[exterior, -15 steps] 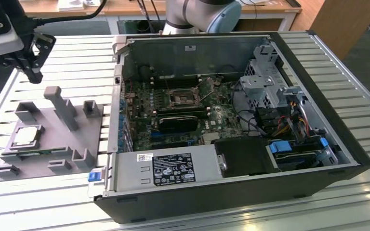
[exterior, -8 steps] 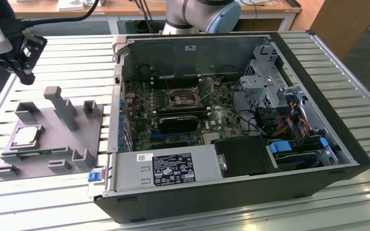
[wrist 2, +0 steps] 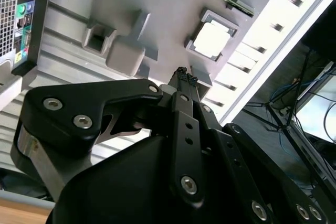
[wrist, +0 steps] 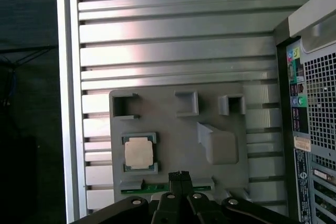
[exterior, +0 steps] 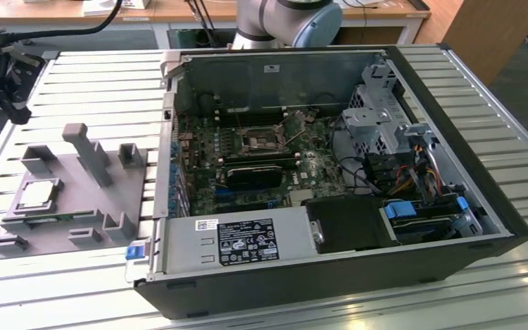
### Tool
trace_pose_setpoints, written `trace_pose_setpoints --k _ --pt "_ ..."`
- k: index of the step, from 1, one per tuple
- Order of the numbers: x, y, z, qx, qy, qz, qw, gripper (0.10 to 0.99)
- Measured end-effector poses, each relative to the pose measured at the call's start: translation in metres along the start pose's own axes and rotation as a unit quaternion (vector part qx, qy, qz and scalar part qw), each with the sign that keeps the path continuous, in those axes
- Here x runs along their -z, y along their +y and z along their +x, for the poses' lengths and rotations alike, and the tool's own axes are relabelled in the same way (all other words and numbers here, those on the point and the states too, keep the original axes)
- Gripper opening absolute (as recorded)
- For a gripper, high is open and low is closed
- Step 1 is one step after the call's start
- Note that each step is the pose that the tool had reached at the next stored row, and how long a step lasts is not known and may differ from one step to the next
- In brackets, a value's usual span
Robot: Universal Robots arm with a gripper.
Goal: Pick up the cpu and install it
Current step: 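Reach for the cpu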
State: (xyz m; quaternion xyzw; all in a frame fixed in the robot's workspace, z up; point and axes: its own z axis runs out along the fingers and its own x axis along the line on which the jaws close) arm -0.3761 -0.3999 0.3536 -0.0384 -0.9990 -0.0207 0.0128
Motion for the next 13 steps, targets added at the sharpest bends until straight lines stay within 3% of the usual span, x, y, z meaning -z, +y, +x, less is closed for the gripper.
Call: trace_pose_setpoints --k 6,13 --pt "-0.0030 -0.0034 0.0230 0.000 0.0000 0.0000 1.0000 0.106" --pt "-0.0061 -0.0054 0.0413 0.000 0.0003 0.0000 1.0000 0.106"
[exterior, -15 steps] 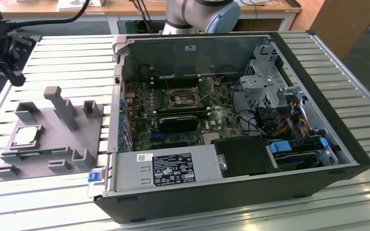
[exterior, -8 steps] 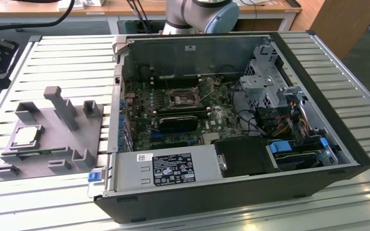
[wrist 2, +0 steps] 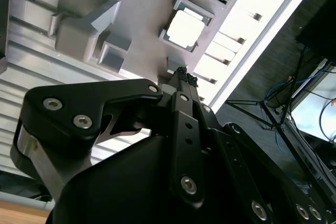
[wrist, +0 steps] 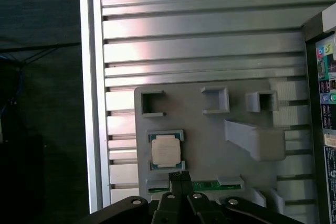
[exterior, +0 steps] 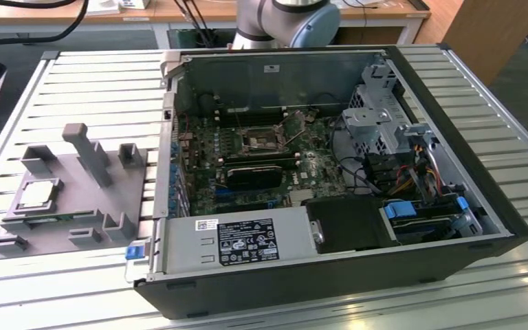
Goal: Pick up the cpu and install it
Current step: 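Reach for the cpu, then pick up the cpu and move it towards the insertion slot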
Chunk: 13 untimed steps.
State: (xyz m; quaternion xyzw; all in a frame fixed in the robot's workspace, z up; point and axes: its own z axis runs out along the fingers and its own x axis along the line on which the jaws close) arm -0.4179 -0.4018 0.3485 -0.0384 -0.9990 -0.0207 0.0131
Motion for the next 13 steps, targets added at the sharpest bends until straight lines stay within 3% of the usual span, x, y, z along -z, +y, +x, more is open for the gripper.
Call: trace_pose_setpoints --k 4,13 --pt "-0.0014 -0.0004 0.0051 0.000 0.0015 0.0001 1.0000 0.106" --pt "-0.0059 -0.0012 0.0062 0.000 0.0038 0.0003 1.0000 0.106"
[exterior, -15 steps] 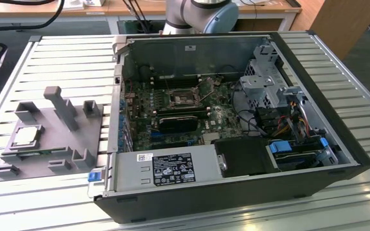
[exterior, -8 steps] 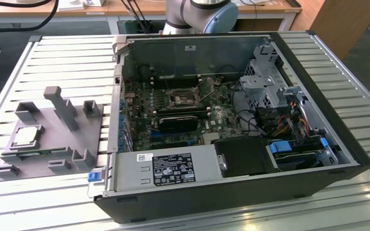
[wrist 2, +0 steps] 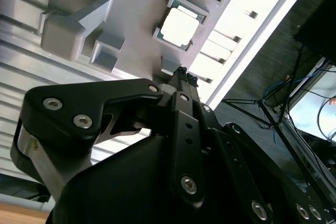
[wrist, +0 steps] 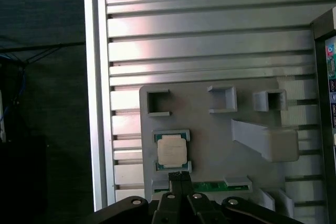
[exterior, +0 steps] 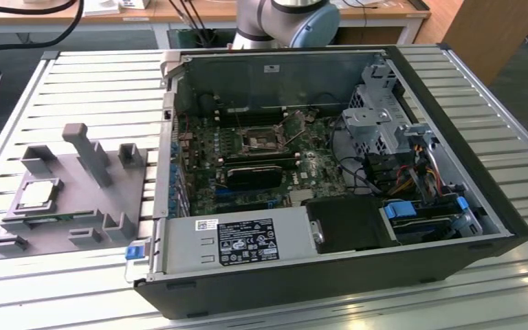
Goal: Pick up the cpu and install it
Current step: 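Pick up the cpu and move it towards the insertion slot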
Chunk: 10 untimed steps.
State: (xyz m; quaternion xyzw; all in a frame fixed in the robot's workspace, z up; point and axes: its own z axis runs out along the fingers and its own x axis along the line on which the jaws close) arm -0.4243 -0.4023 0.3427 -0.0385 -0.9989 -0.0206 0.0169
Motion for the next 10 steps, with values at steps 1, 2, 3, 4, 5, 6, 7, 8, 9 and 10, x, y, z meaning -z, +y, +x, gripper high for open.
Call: trace_pose_setpoints --k 1,2,3,4,5,6,7,8,9,10 --pt "-0.0014 -0.0001 0.0000 0.000 0.0000 0.0000 1.0000 0.106" --pt "-0.0025 -0.0002 -0.0001 0.000 -0.0004 -0.0001 1.0000 0.106" --pt "-0.0038 -0.0003 -0.0001 0.000 -0.0015 -0.0002 1.0000 0.106" --pt "-0.0047 -0.0005 0.0000 0.000 -0.0020 -0.0002 1.0000 0.106" --pt "-0.0054 -0.0006 0.0002 0.000 -0.0028 -0.0002 1.0000 0.106" --pt "-0.0062 -0.0007 0.0002 0.000 -0.0030 -0.0004 1.0000 0.106" --pt "-0.0070 -0.0010 0.0002 0.000 -0.0030 -0.0004 1.0000 0.106" --pt "-0.0078 -0.0012 0.0003 0.000 -0.0030 -0.0004 1.0000 0.106" --pt "-0.0083 -0.0015 0.0004 0.000 -0.0029 -0.0004 1.0000 0.106" --pt "-0.0089 -0.0019 0.0004 0.000 -0.0029 -0.0008 1.0000 0.106"
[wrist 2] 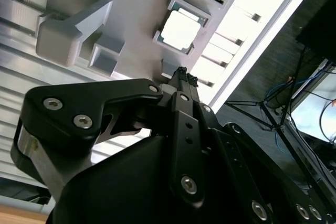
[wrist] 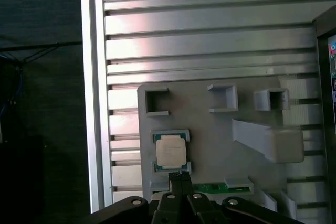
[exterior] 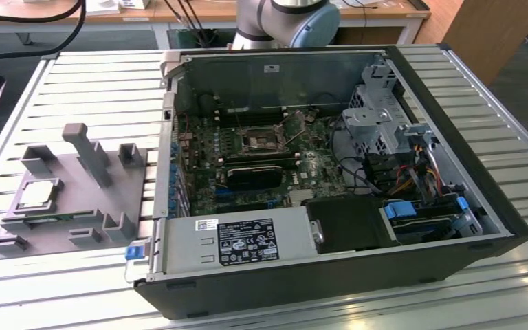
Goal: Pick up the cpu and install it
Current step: 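Pick up the cpu and move it towards the insertion slot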
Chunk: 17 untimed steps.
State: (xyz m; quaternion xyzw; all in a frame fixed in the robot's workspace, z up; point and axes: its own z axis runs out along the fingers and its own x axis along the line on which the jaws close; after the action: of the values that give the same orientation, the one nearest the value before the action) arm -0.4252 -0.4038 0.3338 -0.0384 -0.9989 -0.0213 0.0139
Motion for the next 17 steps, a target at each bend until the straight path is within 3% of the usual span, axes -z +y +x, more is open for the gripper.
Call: trace_pose_setpoints --k 6,8,9,12,15,17 --pt "-0.0033 -0.0022 0.0005 0.000 0.0000 -0.0010 1.0000 0.114" --pt "-0.0048 -0.0036 0.0007 0.000 0.0000 -0.0009 1.0000 0.231" --pt "-0.0058 -0.0043 0.0006 0.000 0.0000 -0.0010 1.0000 0.231" --pt "-0.0094 -0.0078 0.0003 0.000 0.0001 -0.0015 1.0000 0.408" --pt "-0.0132 -0.0122 -0.0002 0.000 0.0001 -0.0016 1.0000 0.467" --pt "-0.0151 -0.0139 -0.0003 0.000 0.0001 -0.0018 1.0000 0.580"
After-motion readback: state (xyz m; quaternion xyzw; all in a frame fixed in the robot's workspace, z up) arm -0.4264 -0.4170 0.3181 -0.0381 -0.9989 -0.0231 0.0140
